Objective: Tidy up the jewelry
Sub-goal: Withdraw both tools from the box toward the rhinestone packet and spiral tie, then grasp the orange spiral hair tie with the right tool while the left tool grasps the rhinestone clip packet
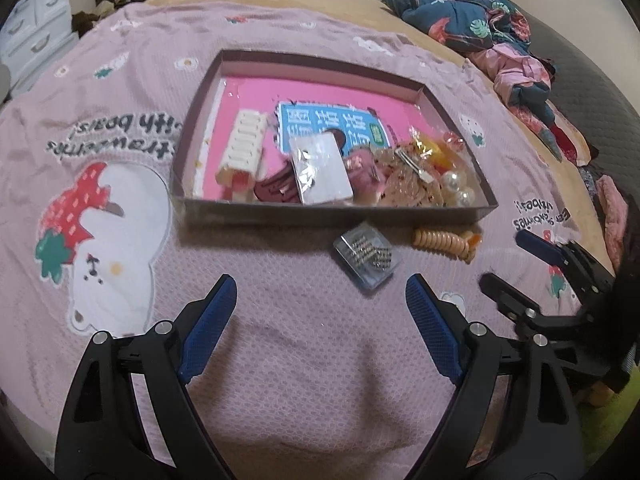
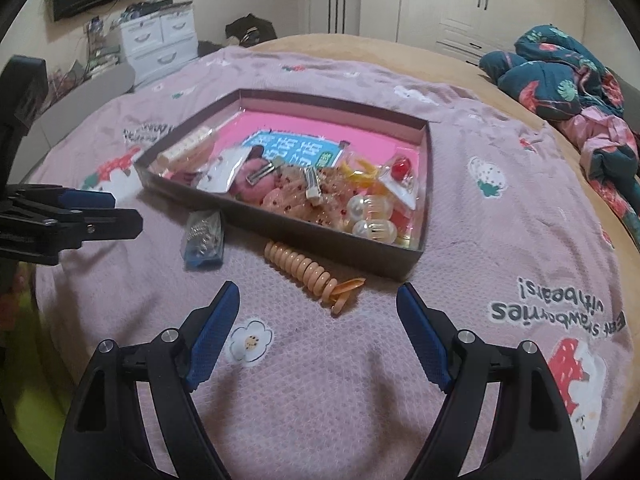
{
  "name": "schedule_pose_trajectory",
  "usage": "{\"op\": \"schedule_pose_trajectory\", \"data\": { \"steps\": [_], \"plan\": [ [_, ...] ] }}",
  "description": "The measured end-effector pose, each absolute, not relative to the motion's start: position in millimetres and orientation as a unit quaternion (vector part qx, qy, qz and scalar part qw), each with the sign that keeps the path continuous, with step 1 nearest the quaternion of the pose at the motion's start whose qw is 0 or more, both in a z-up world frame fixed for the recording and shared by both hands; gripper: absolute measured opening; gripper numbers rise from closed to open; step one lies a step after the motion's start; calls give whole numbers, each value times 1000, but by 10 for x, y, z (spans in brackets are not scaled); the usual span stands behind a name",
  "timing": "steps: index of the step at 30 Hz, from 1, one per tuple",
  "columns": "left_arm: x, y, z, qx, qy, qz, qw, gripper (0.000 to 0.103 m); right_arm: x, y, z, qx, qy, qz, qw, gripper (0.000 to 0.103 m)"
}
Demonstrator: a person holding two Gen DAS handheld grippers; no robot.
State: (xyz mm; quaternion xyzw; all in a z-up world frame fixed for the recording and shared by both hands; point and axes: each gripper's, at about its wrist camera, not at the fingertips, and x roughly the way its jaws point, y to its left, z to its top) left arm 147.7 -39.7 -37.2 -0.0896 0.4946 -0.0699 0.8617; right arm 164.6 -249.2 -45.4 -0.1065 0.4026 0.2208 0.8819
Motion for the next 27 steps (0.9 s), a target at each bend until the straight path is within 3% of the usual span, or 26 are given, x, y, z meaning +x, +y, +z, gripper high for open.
{"op": "schedule_pose_trajectory", "data": {
  "steps": [7, 11, 19, 24, 27],
  "plan": [
    [1525, -437, -486, -97, 509, -85, 851, 79, 1887, -2370, -641, -132, 415, 240, 868, 77],
    [1577, -473, -529, -107, 516, -96, 844, 79, 2033, -2318, -746, -130, 432, 265, 852, 67],
    [1748, -643, -641, -109, 528, -109, 835, 78, 2065, -2297, -865, -121, 448, 290, 837, 21],
    [1861, -770, -716, -103, 534, -112, 832, 77, 2002, -2410, -835, -103, 450, 283, 841, 17],
    [1906, -838, -745, -91, 534, -106, 834, 68, 1937, -2543, -816, -86, 452, 271, 846, 17]
  ]
}}
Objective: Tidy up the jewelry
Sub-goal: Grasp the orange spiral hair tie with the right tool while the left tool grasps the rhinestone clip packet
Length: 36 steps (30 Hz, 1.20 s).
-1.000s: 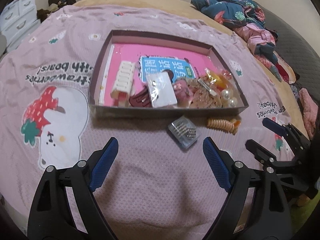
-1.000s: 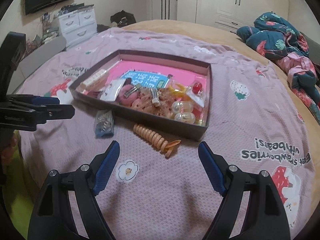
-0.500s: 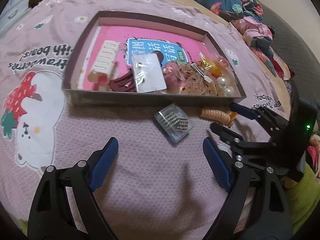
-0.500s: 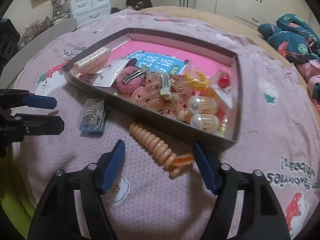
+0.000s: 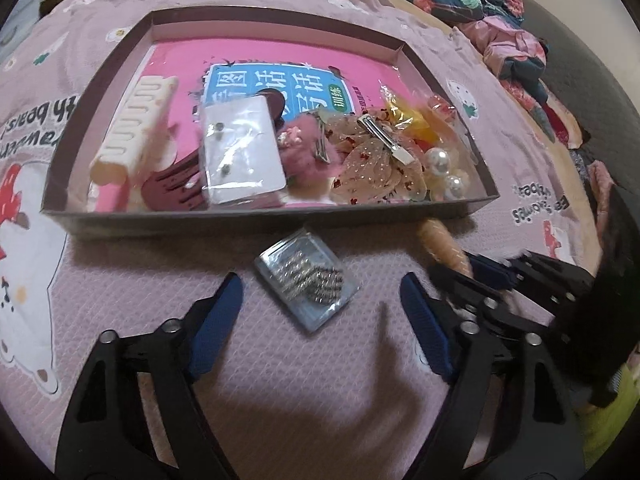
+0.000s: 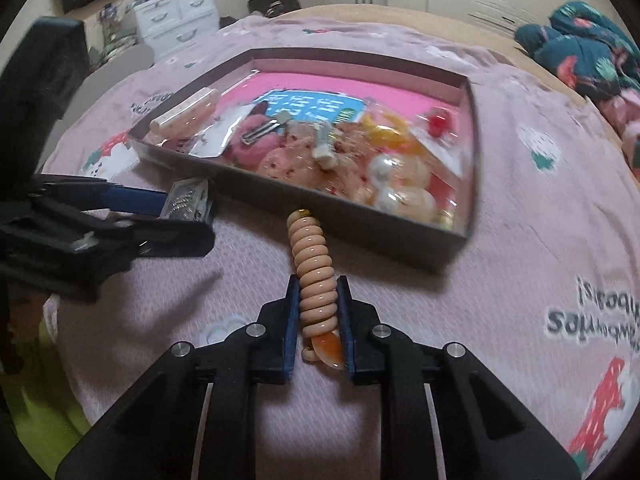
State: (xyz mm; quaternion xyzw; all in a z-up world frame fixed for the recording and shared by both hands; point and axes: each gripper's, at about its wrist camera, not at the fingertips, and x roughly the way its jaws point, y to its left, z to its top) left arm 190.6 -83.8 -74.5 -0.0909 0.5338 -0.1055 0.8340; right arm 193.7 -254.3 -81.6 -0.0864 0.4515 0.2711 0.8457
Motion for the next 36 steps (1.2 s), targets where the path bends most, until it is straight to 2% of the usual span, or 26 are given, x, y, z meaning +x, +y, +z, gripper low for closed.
{"op": "schedule_pose_trajectory", "data": {
  "steps": [2, 4, 16, 36],
  "plan": [
    [1932, -872, -765, -78, 534, -96, 836, 50, 1882, -2632, -801, -77, 452, 263, 849, 17],
    [1945, -883, -783, -61, 534, -88, 838, 42, 1834, -2709, -789, -71, 452, 254, 852, 17],
    [1728, -739, -622, -62, 516, -94, 849, 41, 1620, -2840, -584, -59, 438, 243, 863, 17],
    [1588, -227, -208, -93, 472, -62, 875, 41, 1642, -2237, -169, -73, 391, 300, 867, 17]
  ]
}}
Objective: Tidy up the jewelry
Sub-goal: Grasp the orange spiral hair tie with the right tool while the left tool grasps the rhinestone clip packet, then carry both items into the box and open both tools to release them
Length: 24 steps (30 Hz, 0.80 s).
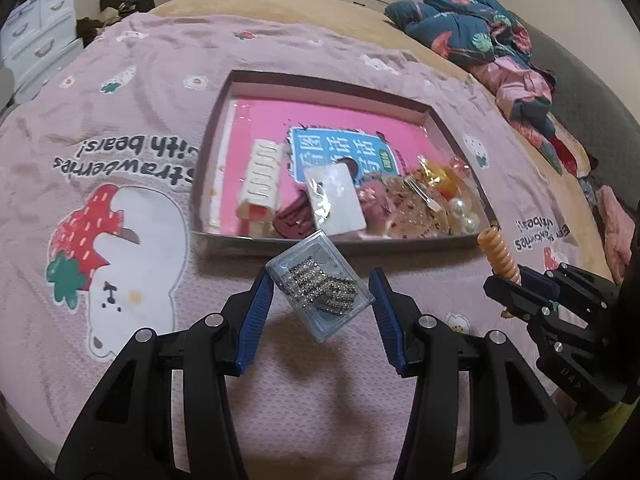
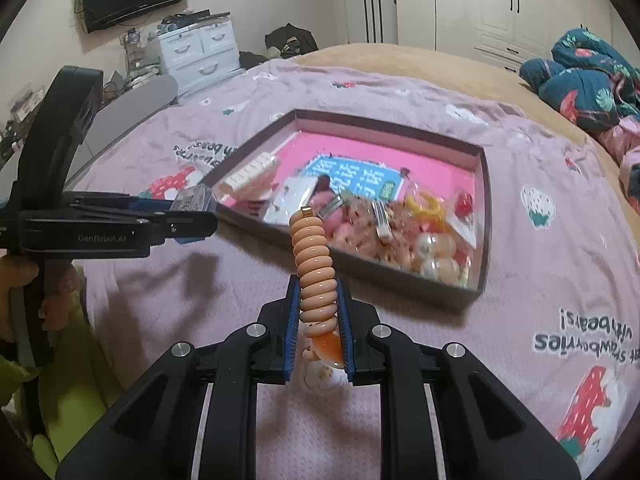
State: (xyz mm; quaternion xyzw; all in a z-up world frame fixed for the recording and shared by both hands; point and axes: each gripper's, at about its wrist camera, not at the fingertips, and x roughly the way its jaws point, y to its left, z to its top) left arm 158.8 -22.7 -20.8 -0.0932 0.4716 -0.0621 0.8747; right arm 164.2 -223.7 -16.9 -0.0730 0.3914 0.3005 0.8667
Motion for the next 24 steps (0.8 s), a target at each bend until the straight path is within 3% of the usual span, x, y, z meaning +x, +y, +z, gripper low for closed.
{"op": "schedule_pose_trajectory", "data": {
  "steps": [24],
  "plan": [
    [1973, -99, 63, -96, 444, -61, 889, 41, 2203, -2247, 6, -74, 362, 265, 891, 17]
  ]
}}
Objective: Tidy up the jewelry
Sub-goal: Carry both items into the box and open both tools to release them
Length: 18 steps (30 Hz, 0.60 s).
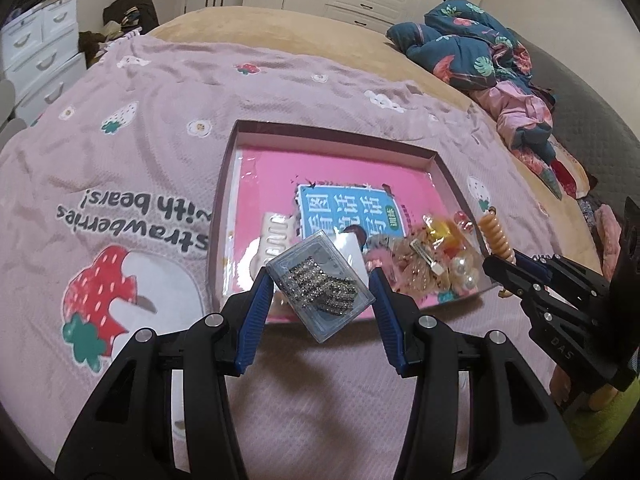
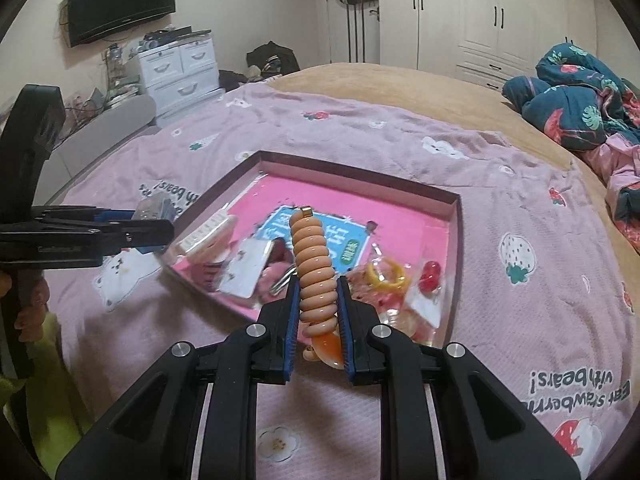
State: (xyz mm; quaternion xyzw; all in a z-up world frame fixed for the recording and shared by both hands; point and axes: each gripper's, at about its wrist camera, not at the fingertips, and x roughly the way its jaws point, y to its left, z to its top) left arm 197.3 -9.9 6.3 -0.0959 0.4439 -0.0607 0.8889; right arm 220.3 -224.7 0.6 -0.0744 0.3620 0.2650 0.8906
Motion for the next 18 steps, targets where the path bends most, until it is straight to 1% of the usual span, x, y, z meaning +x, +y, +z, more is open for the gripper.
{"op": "schedule_pose_trajectory", "data": {
  "steps": [18],
  "plan": [
    [2329, -276, -160, -87, 463, -72, 879, 41, 2481, -2315, -147, -72, 376, 238, 893, 17]
  ]
}}
